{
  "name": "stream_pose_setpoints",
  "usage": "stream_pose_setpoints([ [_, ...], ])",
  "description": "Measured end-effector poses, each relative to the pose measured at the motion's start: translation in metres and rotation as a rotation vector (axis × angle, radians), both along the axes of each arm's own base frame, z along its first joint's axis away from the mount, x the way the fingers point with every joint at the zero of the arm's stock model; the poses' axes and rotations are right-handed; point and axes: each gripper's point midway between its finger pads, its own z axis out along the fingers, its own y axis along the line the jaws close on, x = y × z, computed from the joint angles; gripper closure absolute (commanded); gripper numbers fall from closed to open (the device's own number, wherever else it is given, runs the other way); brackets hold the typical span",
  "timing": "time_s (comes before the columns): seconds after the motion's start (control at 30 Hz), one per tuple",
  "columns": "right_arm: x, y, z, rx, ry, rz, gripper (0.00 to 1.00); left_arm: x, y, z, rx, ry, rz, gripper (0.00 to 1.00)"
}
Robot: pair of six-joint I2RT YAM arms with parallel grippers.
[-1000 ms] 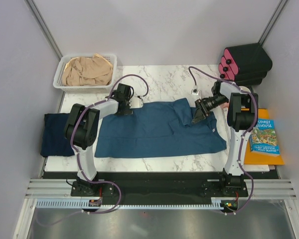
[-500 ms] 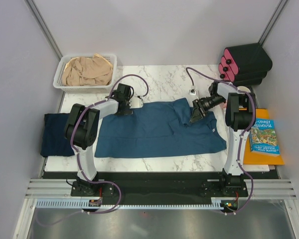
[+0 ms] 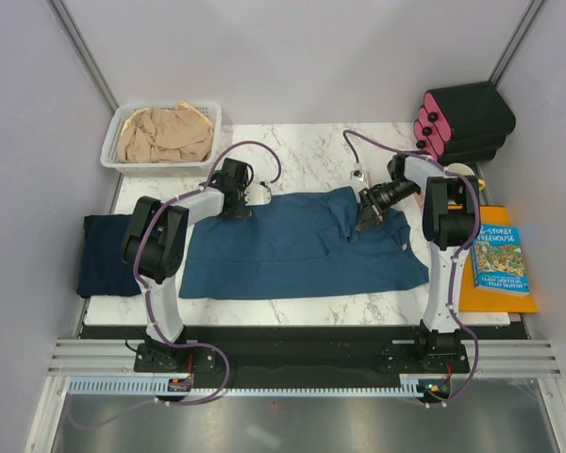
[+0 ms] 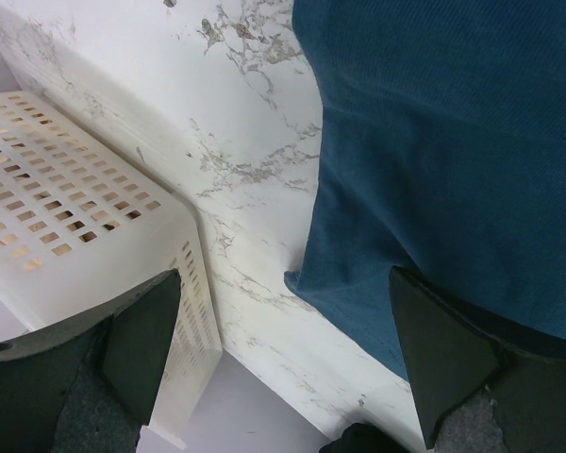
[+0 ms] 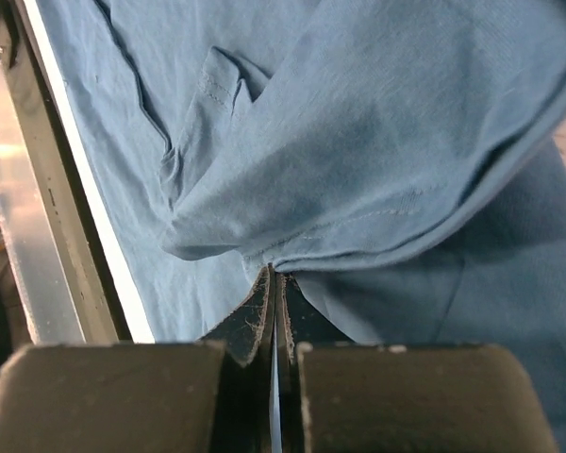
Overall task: Fold and stack the t-shirts
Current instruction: Grap the side of the flattened tshirt furthest away from the robot with both arms
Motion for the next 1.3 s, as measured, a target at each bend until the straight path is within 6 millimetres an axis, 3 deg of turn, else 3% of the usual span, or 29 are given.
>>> stream_pose_setpoints([
  [0.13,0.005,-0.005,0.012,-0.042,-0.046,0.001,1.0,0.0,0.0,0.0,0.0,0.0,0.0,0.01],
  [0.37,0.034,-0.017,0.067,-0.13,-0.265,-0.002,1.0,0.001,0.002,0.0,0.0,0.002,-0.006,0.01],
  [0.47,0.04,-0.022,0.078,-0.161,-0.312,-0.002,1.0,0.003,0.004,0.002,-0.006,0.006,-0.016,0.01],
  [0.57,0.042,-0.028,0.077,-0.198,-0.322,0.0,1.0,0.008,0.012,0.005,-0.004,0.01,-0.028,0.0],
  [0.77,0.041,-0.037,0.07,-0.268,-0.324,0.013,1.0,0.037,0.046,0.03,0.002,-0.032,-0.033,0.0],
  [0.9,0.041,-0.04,0.068,-0.297,-0.325,0.023,1.0,0.038,0.062,0.023,0.003,0.011,-0.032,0.0],
  [1.3,0.039,-0.041,0.065,-0.343,-0.323,0.039,1.0,0.028,0.057,0.011,-0.061,0.143,-0.148,0.0],
])
